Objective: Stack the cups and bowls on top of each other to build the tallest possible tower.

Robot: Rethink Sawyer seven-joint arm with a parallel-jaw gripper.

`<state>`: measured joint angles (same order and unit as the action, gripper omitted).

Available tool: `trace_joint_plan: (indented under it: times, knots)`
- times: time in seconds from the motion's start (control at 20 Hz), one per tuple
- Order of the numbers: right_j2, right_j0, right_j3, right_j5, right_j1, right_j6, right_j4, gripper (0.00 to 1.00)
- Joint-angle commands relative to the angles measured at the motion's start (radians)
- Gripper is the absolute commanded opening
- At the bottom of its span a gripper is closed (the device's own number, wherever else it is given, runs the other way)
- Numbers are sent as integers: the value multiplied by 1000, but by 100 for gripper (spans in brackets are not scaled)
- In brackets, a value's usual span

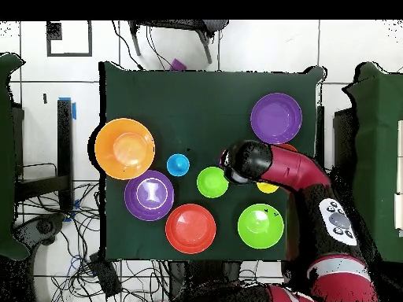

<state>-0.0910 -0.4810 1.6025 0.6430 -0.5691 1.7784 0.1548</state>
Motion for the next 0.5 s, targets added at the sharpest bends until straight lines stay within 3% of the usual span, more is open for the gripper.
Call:
trace_joint_plan:
  times: [0.05, 0.5]
  knots:
    - [-70, 36, 68, -38, 37, 50, 21, 100]
    - [-59, 50, 150, -104, 36, 110, 2, 100]
